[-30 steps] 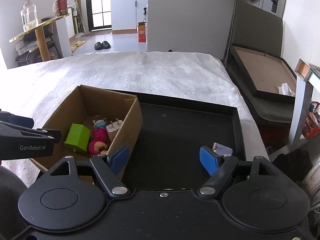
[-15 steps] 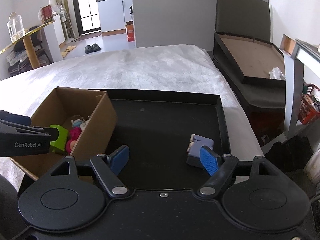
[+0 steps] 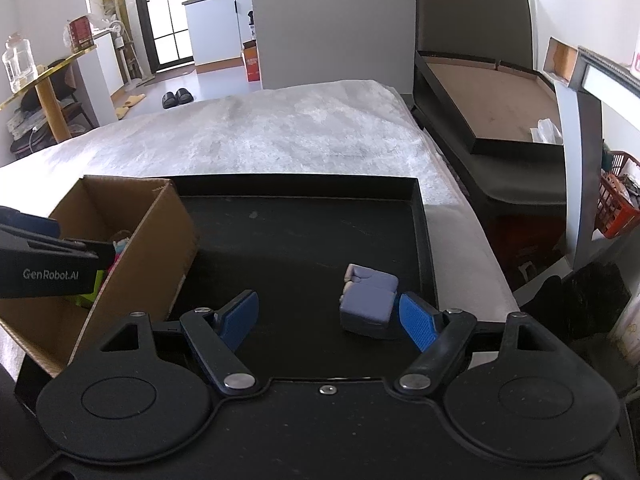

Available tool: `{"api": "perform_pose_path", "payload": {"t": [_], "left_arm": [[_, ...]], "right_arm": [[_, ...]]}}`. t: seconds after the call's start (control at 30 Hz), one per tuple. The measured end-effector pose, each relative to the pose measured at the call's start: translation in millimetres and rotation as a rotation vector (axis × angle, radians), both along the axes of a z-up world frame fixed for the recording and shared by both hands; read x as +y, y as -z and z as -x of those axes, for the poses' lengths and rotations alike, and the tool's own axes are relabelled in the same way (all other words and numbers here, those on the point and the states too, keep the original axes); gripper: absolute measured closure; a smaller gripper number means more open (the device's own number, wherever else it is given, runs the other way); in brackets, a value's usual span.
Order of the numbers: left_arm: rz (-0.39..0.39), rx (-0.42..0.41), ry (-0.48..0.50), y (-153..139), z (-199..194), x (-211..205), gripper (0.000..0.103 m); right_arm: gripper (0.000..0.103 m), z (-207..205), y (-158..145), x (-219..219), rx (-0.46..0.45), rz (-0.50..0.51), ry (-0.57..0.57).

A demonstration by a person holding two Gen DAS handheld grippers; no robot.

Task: Organize rigid objects
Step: 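Move the right tool back over the tray toward the lavender block figure, then close the right gripper on the lavender block figure and lift it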

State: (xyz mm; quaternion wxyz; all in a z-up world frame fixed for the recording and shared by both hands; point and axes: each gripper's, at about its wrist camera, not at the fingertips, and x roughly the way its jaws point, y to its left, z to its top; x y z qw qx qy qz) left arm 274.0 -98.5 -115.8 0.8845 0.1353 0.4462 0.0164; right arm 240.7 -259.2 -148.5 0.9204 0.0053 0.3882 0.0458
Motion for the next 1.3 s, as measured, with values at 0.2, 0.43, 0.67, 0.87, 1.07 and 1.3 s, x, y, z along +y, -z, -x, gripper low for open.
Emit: {"api": "perform_pose_path", "payload": {"t": [0.2,0.43,0.67,0.87,1.07,1.3], "left_arm": [[-0.016,0.002,0.016,7,-8,-13,0.047],[-0.058,-0.001,0.044,19,-15,-29,0.047],[-0.076,0.002,0.056,29,-23,-40,0.047],[-0.093,-0.004,0.042,38,-27,-40,0.047],[-0.099,-0.022,0.044,42,-25,-34,0.061],[-0.105,-0.029,0.071,45,-20,-33,0.086]], "right_arm": [[0.026,-7,8,-11,-0.008,-0.008,0.001],[0.029,-12,26,-24,-0.01,-0.043,0.026],[0.035,-21,47,-30,0.023,-0.055,0.051],[0.039,-27,55,-28,0.018,-0.066,0.055],[0.051,-32,63,-24,0.038,-0.051,0.044],[0.061,-26,63,-25,0.054,-0.039,0.04]]}}
